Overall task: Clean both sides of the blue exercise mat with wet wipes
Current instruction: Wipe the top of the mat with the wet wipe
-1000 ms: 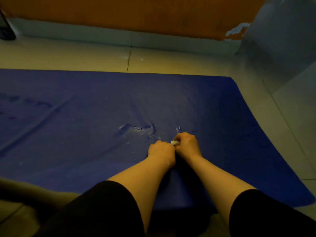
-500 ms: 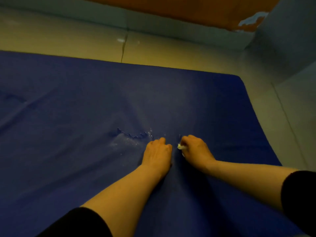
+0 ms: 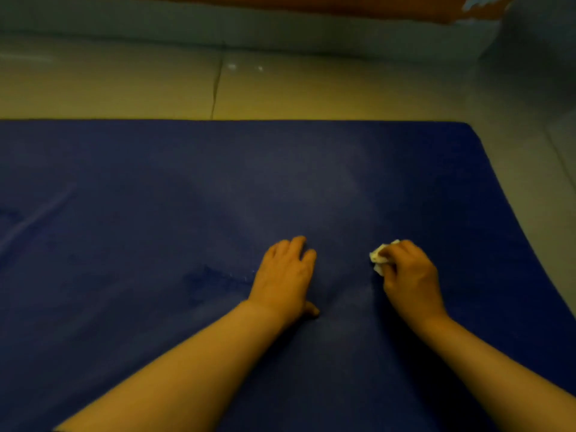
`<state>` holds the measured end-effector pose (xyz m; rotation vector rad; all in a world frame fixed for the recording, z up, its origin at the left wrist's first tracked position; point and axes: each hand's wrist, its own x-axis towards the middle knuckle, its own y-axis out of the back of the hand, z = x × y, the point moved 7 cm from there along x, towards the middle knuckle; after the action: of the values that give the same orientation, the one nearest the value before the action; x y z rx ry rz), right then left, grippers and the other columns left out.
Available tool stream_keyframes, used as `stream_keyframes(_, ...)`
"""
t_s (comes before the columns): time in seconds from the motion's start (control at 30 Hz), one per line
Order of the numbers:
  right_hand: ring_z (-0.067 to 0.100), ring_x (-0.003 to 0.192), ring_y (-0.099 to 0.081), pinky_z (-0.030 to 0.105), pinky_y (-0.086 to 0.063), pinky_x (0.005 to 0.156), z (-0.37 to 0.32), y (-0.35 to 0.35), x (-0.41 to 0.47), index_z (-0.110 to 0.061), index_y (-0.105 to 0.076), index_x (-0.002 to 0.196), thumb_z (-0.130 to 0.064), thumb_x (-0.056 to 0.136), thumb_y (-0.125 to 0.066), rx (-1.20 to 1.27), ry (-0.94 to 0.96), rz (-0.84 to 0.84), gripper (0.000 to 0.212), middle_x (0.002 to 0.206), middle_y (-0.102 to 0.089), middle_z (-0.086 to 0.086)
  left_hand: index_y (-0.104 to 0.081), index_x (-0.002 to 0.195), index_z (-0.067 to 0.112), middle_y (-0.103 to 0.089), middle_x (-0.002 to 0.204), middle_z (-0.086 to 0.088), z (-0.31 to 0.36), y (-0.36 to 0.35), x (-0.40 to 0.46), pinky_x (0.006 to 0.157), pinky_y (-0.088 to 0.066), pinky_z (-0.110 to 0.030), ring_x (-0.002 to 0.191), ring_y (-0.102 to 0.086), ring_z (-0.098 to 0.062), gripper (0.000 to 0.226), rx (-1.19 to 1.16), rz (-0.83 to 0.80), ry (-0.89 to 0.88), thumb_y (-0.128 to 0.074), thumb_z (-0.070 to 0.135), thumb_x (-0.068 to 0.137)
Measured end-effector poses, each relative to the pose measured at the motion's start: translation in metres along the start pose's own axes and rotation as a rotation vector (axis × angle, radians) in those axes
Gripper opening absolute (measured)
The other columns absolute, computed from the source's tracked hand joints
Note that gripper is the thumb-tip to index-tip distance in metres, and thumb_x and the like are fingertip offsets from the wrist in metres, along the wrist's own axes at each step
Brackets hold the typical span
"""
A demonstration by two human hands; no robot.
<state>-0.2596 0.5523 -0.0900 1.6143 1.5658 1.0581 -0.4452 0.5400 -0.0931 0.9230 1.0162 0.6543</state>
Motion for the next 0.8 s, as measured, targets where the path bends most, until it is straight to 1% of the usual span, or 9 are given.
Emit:
stream_keyframes(0.1, 0.029, 0.071, -0.058, 0.039, -0.05, 0.059, -0.015, -0.005, -0.012, -0.007, -0.064, 0.072, 0.003, 0.074, -0.063, 0.049, -0.034, 0.059, 0.011, 0.078, -0.06, 0.009, -0.012, 0.153, 0.014, 0.001, 0.162, -0.006, -0.002, -0.003, 0.007, 0.121, -0.001, -0.045, 0.149, -0.001, -0.024, 0.112, -0.034, -0.104, 0.019, -0.076, 0.055, 0.071)
stream_keyframes(0.2, 0.025, 0.074, -0.058, 0.035, -0.05, 0.065, -0.062, -0.029, -0.031, -0.008, -0.063, 0.073, -0.01, 0.078, -0.057, 0.095, 0.173, -0.134, 0.008, 0.079, -0.06, 0.006, -0.004, 0.154, 0.013, 0.004, 0.162, -0.005, -0.003, -0.006, 0.01, 0.12, 0.003, -0.049, 0.149, 0.001, -0.02, 0.116, -0.05, -0.15, 0.036, -0.076, 0.054, 0.072)
stream_keyframes(0.27, 0.026, 0.075, -0.058, 0.035, -0.051, 0.064, -0.061, -0.031, -0.031, -0.009, -0.064, 0.076, -0.009, 0.078, -0.061, 0.073, 0.27, -0.233, 0.003, 0.081, -0.061, 0.007, -0.002, 0.154, 0.013, 0.005, 0.162, -0.004, -0.002, -0.008, 0.009, 0.119, 0.003, -0.049, 0.149, 0.002, -0.019, 0.116, -0.068, -0.157, 0.047, -0.075, 0.054, 0.073)
stream_keyframes(0.33, 0.03, 0.073, -0.059, 0.041, -0.052, 0.061, -0.031, -0.02, -0.013, -0.009, -0.066, 0.076, 0.0, 0.071, -0.067, 0.045, 0.192, -0.187, 0.01, 0.08, -0.062, 0.009, -0.001, 0.154, 0.014, 0.006, 0.162, -0.003, -0.001, -0.008, 0.007, 0.118, 0.004, -0.05, 0.149, 0.003, -0.017, 0.116, -0.099, -0.166, 0.055, -0.075, 0.054, 0.073)
stream_keyframes(0.47, 0.036, 0.068, -0.057, 0.039, -0.048, 0.056, 0.011, -0.002, 0.012, -0.002, -0.06, 0.069, 0.007, 0.069, -0.068, -0.045, -0.078, 0.0, 0.013, 0.075, -0.058, 0.015, 0.0, 0.154, 0.014, 0.005, 0.163, -0.002, 0.0, -0.007, 0.004, 0.119, 0.005, -0.05, 0.149, 0.002, -0.016, 0.117, -0.121, -0.187, 0.066, -0.075, 0.054, 0.073)
stream_keyframes(0.57, 0.032, 0.063, -0.054, 0.031, -0.039, 0.054, -0.031, -0.014, -0.003, -0.006, -0.057, 0.066, 0.006, 0.066, -0.07, -0.013, 0.024, 0.025, 0.018, 0.071, -0.056, 0.012, -0.002, 0.154, 0.013, 0.0, 0.163, -0.003, 0.001, -0.005, 0.006, 0.118, 0.004, -0.05, 0.149, -0.003, -0.017, 0.118, -0.1, -0.171, 0.079, -0.076, 0.055, 0.072)
stream_keyframes(0.63, 0.028, 0.066, -0.055, 0.028, -0.039, 0.057, -0.057, -0.028, -0.018, -0.007, -0.059, 0.068, 0.0, 0.07, -0.068, 0.039, 0.173, -0.08, 0.011, 0.072, -0.057, 0.01, -0.003, 0.153, 0.012, -0.004, 0.162, -0.005, 0.003, -0.003, 0.008, 0.119, 0.003, -0.051, 0.149, -0.007, -0.018, 0.118, -0.068, -0.152, 0.083, -0.075, 0.057, 0.071)
stream_keyframes(0.73, 0.031, 0.068, -0.058, 0.038, -0.05, 0.057, -0.046, -0.033, -0.008, -0.005, -0.063, 0.073, -0.007, 0.072, -0.06, 0.063, 0.23, -0.197, 0.004, 0.075, -0.06, 0.012, -0.008, 0.153, 0.013, -0.01, 0.162, -0.006, 0.004, -0.001, 0.009, 0.119, 0.001, -0.051, 0.148, -0.014, -0.019, 0.116, -0.049, -0.129, 0.085, -0.074, 0.06, 0.07)
stream_keyframes(0.8, 0.035, 0.07, -0.059, 0.045, -0.051, 0.06, -0.015, -0.022, 0.017, -0.004, -0.065, 0.074, -0.003, 0.071, -0.063, 0.052, 0.125, -0.109, 0.004, 0.078, -0.061, 0.014, -0.012, 0.152, 0.014, -0.015, 0.16, -0.005, 0.003, 0.0, 0.01, 0.119, 0.0, -0.051, 0.146, -0.021, -0.021, 0.114, -0.068, -0.112, 0.086, -0.075, 0.061, 0.069)
